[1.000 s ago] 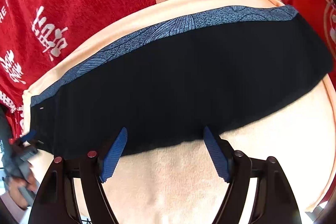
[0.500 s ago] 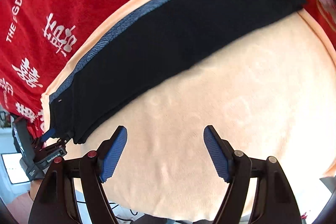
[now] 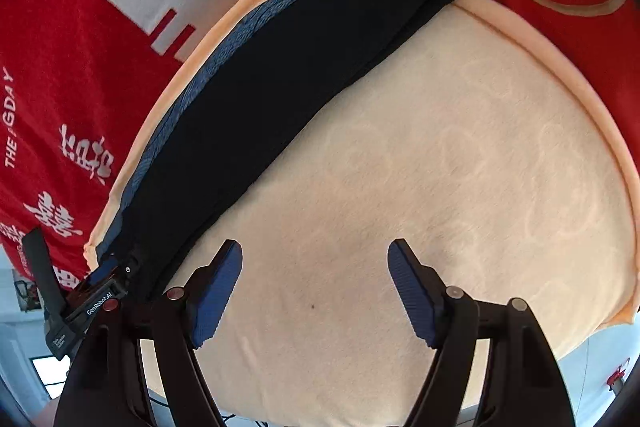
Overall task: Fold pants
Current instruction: 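Press the folded trouser edge flat with the right gripper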
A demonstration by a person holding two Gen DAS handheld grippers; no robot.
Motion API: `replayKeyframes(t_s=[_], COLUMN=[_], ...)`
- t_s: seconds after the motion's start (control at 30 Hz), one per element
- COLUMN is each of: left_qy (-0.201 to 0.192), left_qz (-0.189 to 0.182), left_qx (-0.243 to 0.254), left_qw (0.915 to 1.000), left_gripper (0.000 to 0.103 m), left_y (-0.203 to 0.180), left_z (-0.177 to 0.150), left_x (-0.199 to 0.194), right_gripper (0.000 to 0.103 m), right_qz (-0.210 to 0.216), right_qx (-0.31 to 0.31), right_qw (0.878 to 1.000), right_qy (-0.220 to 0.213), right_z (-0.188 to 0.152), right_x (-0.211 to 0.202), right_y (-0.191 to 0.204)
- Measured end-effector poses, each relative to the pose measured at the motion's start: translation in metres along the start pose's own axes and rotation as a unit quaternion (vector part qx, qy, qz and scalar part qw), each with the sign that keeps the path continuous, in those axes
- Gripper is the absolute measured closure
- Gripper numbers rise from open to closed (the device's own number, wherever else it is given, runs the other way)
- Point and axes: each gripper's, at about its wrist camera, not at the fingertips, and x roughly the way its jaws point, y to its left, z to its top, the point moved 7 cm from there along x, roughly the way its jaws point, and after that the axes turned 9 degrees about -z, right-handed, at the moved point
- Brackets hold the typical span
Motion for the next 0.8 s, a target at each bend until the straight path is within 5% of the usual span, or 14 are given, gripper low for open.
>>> replayKeyframes(t_s=[0.17, 0.27, 0.33, 0.37, 0.57, 0.7, 0.8], left_qy=[-0.006, 0.006, 0.013, 0.012, 0.017, 0.025, 0.031], left_qz=[0.007, 0.019, 0.024, 0.024, 0.008, -0.003, -0.014], left_qx=[-0.003, -0.001, -0.004, -0.006, -0.021, -0.021, -0.026], left_qw=[1.0, 0.9998, 0.9996, 0.9996, 0.9996, 0.9995, 0.9991], left_gripper=[0.0, 0.0, 0.0, 0.0, 0.0, 0.0, 0.0], left_y=[-0.024, -0.021, -0.022, -0.022, -0.018, -0.017, -0.012], left_z=[0.025, 0.031, 0.029, 0.027, 0.029, 0.031, 0.034], left_x=[0.018, 0.04, 0.048, 0.05, 0.058, 0.063, 0.07], right_gripper=[0.025, 0.036, 0.064, 0.094, 0.087, 0.045, 0.044], right_qz=[-0.017, -0.015, -0.001, 0.003, 0.002, 0.06, 0.097], right_qx=[0.031, 0.057, 0.075, 0.079, 0.047, 0.087, 0.119], right_qw=[0.998, 0.995, 0.994, 0.995, 0.996, 0.993, 0.986], right_qy=[-0.054, -0.076, -0.074, -0.067, -0.08, -0.059, -0.06], right_z=[0.058, 0.093, 0.108, 0.114, 0.111, 0.088, 0.081], right_x=[-0.004, 0.001, 0.009, 0.014, 0.007, 0.007, 0.01], right_y=[-0.023, -0.034, -0.039, -0.04, -0.033, -0.045, -0.052])
